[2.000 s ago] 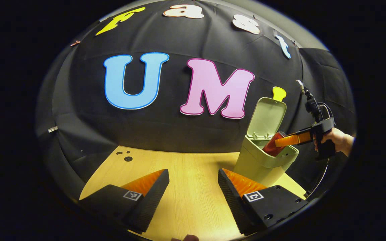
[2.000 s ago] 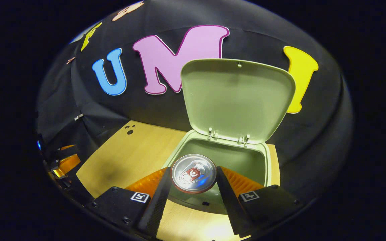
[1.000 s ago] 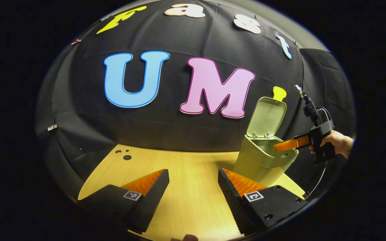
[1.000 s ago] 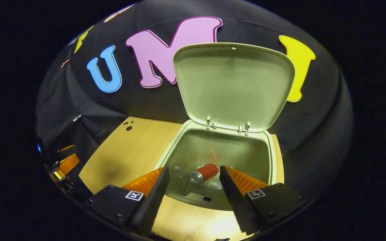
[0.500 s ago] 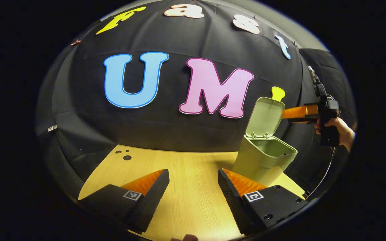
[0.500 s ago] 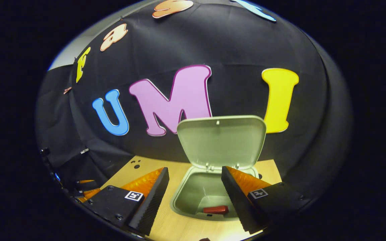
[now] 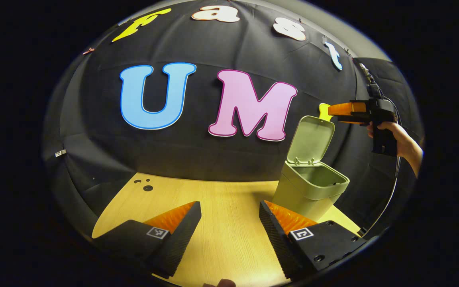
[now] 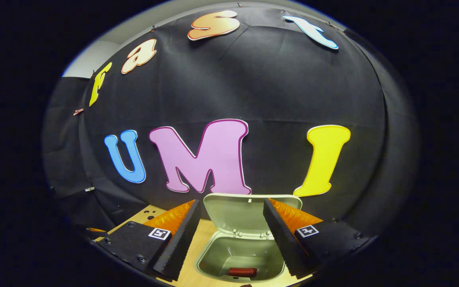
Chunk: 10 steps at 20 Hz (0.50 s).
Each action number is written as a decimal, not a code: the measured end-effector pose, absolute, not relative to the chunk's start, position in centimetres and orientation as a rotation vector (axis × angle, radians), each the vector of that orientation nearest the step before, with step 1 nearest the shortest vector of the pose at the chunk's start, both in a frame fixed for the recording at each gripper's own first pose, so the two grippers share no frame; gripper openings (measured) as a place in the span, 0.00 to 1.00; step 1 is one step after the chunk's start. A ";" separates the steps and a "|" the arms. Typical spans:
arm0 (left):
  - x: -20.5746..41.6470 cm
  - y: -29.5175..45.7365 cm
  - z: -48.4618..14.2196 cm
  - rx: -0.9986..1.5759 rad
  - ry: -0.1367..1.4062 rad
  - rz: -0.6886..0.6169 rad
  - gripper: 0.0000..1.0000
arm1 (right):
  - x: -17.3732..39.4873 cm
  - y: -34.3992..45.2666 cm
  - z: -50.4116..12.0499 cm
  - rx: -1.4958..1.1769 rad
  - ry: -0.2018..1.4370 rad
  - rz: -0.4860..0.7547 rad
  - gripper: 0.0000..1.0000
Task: Press the lid of the desktop garbage bin to open it, pick up the crumpled paper on the desktop and throw it into the bin, then pick up the pop can on the desktop and drop it into the bin, and finally close the garbage bin lid.
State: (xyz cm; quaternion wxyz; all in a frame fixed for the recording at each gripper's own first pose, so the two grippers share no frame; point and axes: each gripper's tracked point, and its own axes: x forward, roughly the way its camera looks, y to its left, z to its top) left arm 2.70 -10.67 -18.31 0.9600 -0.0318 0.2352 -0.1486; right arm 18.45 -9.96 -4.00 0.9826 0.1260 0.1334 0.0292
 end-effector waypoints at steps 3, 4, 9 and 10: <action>2.7 -10.6 -18.4 -0.067 0.480 -0.296 0.95 | 20.0 -10.2 -3.3 0.250 0.230 0.035 0.99; 2.6 -10.4 -18.3 -0.066 0.481 -0.294 0.95 | 20.7 -10.4 -3.2 0.241 0.222 0.028 0.98; 2.7 -9.9 -18.7 -0.071 0.490 -0.279 0.95 | 23.6 -10.8 -3.4 0.223 0.212 -0.002 0.98; 2.7 -9.9 -18.8 -0.073 0.493 -0.276 0.95 | 24.2 -10.9 -3.7 0.222 0.219 -0.007 0.98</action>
